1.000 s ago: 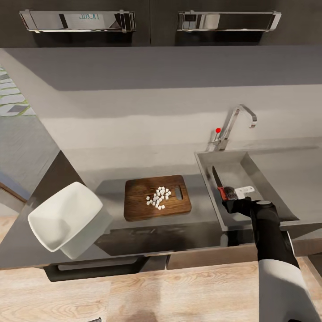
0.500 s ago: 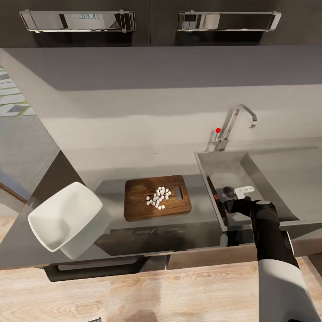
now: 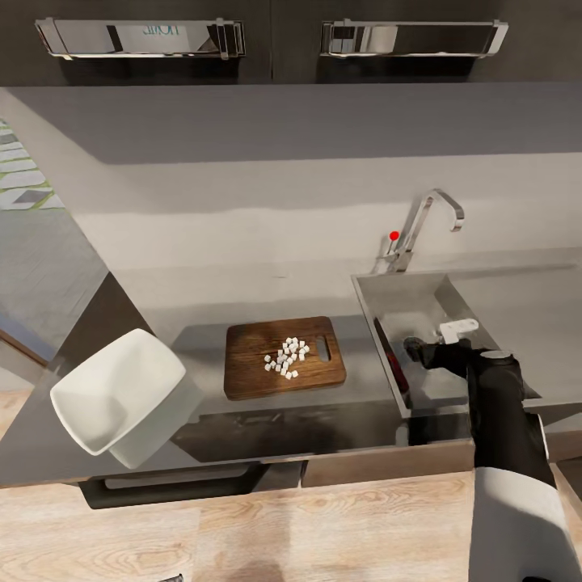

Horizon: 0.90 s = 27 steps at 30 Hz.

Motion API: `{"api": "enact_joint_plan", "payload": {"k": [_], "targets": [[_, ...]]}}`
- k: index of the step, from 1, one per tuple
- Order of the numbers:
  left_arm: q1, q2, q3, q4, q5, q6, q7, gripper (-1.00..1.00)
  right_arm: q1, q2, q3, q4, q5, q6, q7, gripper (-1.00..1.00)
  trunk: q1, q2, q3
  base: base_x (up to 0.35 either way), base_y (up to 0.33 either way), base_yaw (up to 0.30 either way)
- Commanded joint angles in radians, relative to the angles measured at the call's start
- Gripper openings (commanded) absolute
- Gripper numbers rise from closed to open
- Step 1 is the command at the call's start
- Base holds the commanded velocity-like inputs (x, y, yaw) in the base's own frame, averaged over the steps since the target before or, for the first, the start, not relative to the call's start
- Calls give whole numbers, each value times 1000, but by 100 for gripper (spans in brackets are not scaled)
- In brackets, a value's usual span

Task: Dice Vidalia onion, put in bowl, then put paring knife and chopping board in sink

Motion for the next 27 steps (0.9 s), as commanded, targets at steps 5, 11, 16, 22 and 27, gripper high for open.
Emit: {"api": "enact_joint_plan", "payload": {"k": [5, 11, 16, 22, 27], "targets": [[-2, 1, 5, 4, -11, -6, 6, 100, -12, 1, 199, -172, 13, 253, 15, 100, 1, -2, -2, 0, 0, 0], [-2, 2, 6, 4, -11, -6, 6, 100, -12, 2, 236, -178, 12, 265, 17, 100, 1, -2, -2, 0, 83, 0], [-2, 2, 6, 4, -11, -6, 6, 100, -12, 2, 237, -178, 12, 265, 17, 100, 1, -2, -2, 0, 276, 0], [-2, 2, 6, 4, -11, -6, 6, 100, -13, 2, 237, -178, 12, 264, 17, 100, 1, -2, -2, 0, 294, 0], [-2, 2, 6, 4, -11, -6, 6, 100, -13, 1, 237, -178, 12, 265, 17, 100, 1, -2, -2, 0, 177, 0]]}}
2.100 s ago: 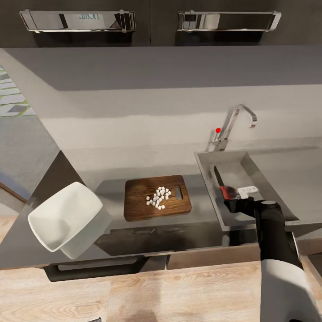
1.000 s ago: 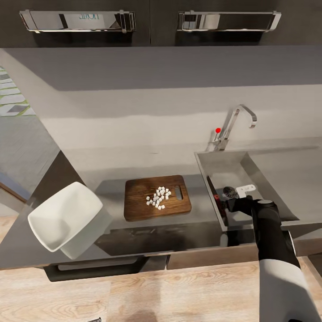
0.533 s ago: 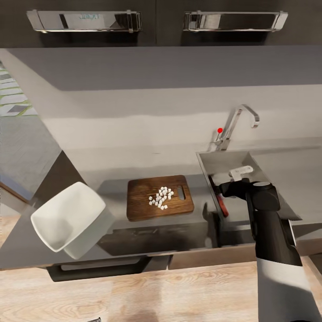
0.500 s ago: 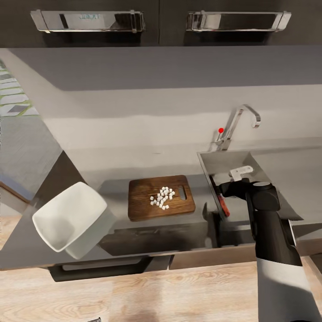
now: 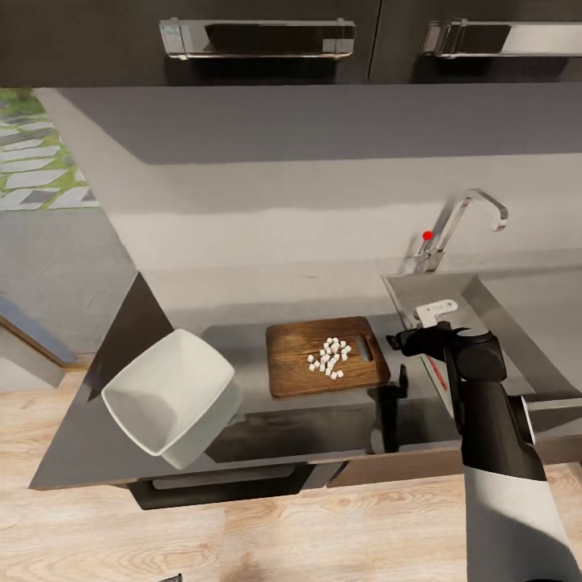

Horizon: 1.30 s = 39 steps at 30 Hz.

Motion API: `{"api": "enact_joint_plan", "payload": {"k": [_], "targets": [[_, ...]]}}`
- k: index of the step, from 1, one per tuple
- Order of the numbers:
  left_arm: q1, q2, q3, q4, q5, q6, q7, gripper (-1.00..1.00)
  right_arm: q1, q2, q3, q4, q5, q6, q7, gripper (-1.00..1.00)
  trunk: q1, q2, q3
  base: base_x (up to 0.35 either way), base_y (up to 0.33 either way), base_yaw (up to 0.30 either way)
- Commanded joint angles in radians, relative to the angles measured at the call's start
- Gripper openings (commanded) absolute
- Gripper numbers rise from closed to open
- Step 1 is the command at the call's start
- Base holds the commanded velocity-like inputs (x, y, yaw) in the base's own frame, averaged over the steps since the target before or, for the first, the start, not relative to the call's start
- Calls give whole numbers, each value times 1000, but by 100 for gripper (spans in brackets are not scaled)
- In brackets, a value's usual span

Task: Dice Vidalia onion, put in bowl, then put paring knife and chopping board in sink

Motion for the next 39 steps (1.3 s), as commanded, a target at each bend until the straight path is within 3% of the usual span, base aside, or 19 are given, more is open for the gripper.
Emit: {"api": "enact_joint_plan", "payload": {"k": [1, 19, 21, 23, 26, 31, 39], "targets": [[-2, 1, 4, 4, -11, -6, 7, 100, -1, 1, -1, -1, 9, 3, 10, 100, 1, -2, -2, 0, 23, 0], [-2, 1, 5, 5, -11, -6, 7, 100, -1, 1, 0, 9, -1, 0, 15, 100, 1, -2, -2, 0, 68, 0], [-2, 1, 5, 5, -11, -6, 7, 100, -1, 1, -1, 11, -32, 0, 16, 100, 1, -2, -2, 0, 6, 0], [-2, 1, 5, 5, -11, -6, 7, 100, -1, -1, -3, 18, -93, 0, 15, 100, 1, -2, -2, 0, 2, 0], [-2, 1, 5, 5, -11, -6, 7, 100, -1, -3, -5, 33, -138, -1, 13, 100, 1, -2, -2, 0, 0, 0], [-2, 1, 5, 5, -11, -6, 7, 100, -1, -8, -92, 43, -149, -10, 14, 100, 1, -2, -2, 0, 0, 0], [-2, 1, 5, 5, -11, -6, 7, 100, -1, -16, -112, 53, -147, -75, 10, 100, 1, -2, -2, 0, 0, 0]]}}
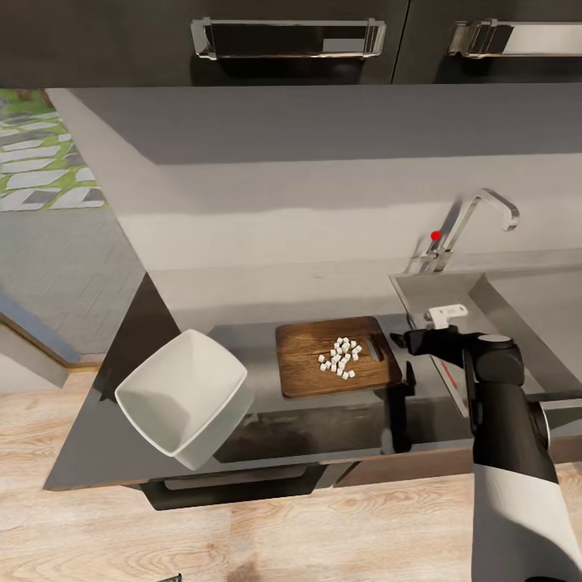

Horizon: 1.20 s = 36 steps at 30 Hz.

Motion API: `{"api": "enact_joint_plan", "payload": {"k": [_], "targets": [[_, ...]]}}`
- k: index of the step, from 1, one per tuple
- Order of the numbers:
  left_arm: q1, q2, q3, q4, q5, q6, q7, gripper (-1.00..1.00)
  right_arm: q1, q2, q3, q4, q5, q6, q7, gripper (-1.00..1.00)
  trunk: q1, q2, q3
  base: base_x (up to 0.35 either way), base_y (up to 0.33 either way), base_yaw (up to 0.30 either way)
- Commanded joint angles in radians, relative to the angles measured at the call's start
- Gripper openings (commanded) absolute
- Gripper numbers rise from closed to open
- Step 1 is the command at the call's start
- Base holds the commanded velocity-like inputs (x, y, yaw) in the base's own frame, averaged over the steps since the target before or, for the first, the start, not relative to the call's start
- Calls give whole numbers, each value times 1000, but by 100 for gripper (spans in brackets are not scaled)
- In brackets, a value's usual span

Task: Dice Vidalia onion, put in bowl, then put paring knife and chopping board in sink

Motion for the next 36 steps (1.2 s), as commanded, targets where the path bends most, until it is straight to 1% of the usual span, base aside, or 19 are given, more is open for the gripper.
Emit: {"api": "enact_joint_plan", "payload": {"k": [1, 9, 11, 12, 14, 16, 21, 26, 28, 34, 36], "targets": [[-2, 1, 4, 4, -11, -6, 7, 100, -1, 0, 0, 1, 10, 2, 10, 100, 1, -2, -2, 0, 0, 0], [-2, 0, 5, 3, -11, -7, 7, 100, -1, 6, 3, 24, 11, -2, 9, 100, 1, -2, -2, 0, 0, 0], [-2, 0, 5, 3, -11, -7, 7, 100, -1, 10, 4, 56, 11, -21, 9, 100, 1, -2, -2, 0, 0, 0], [-2, -1, 4, 3, -11, -6, 7, 100, -1, 12, 3, 72, 11, -47, 8, 100, 1, -2, -2, 0, 0, 0], [-2, -2, 4, 3, -11, -7, 7, 100, -1, 13, 2, 84, 12, -81, 9, 100, 1, -2, -2, 0, 0, 0], [-2, -4, 4, 3, -11, -6, 6, 100, -1, 14, 2, 87, 12, -91, 9, 100, 1, -2, -2, 0, 0, 0], [-2, -5, 3, 4, -12, -6, 4, 100, -1, 14, 3, 88, 11, -95, 11, 100, 1, -2, -2, 0, 0, 0], [-2, -16, 3, 3, -12, -8, 2, 100, -1, 14, 4, 88, 9, -95, 12, 100, 1, -2, -2, 0, 0, 0], [-2, -13, 4, 3, -12, -8, 2, 100, -1, 15, 3, 88, 10, -95, 12, 100, 1, -2, -2, 0, 0, 0], [-2, -15, 4, 3, -12, -7, 2, 100, -1, 15, 3, 88, 9, -95, 12, 100, 1, -2, -2, 0, 0, 0], [-2, -13, 4, 3, -12, -7, 2, 100, -1, 15, 4, 88, 9, -95, 12, 100, 8, -16, -8, 0, 0, 0]]}}
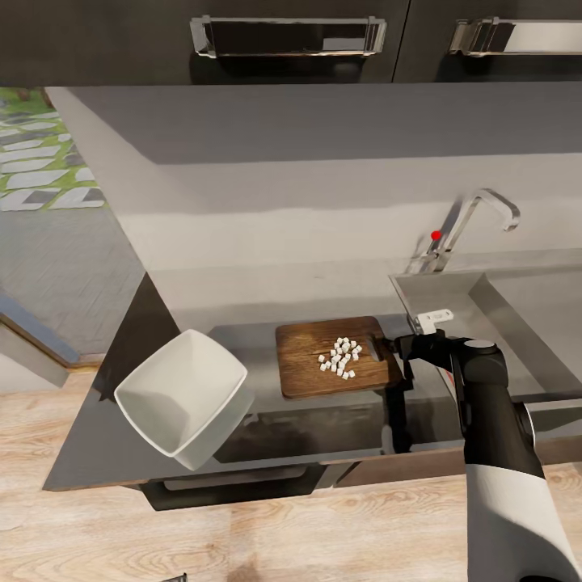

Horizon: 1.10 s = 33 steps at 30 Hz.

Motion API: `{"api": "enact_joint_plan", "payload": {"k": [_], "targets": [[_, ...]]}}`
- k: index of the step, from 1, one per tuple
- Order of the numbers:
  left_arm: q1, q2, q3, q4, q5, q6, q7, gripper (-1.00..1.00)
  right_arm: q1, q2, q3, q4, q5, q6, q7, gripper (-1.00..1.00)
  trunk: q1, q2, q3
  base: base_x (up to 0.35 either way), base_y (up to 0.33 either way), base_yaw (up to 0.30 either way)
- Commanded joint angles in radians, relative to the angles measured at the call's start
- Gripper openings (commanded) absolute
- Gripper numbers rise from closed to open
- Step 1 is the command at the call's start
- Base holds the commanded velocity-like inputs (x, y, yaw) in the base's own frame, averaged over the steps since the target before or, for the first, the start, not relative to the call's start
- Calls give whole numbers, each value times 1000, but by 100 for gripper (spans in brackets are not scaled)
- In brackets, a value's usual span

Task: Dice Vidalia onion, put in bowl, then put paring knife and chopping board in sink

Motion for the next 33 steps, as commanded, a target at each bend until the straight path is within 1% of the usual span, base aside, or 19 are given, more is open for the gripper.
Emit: {"api": "enact_joint_plan", "payload": {"k": [1, 9, 16, 33], "targets": [[-2, 0, 5, 4, -11, -5, 8, 100, -1, 0, -1, -1, 10, 2, 10, 100, 4, -9, -5, 0, 0, 0], [-2, 2, 5, 4, -11, -4, 8, 100, -1, 2, -1, -1, 8, 1, 11, 100, 35, -65, -30, 0, 0, 0], [-2, 2, 5, 4, -11, -4, 8, 100, -1, 2, -1, 1, -8, 2, 11, 100, 62, -114, -52, 0, 0, 0], [-2, 0, 5, 5, -11, -4, 8, 100, -1, 2, 0, 11, -9, 2, 8, 100, 127, -233, -105, 0, 0, 0]]}}
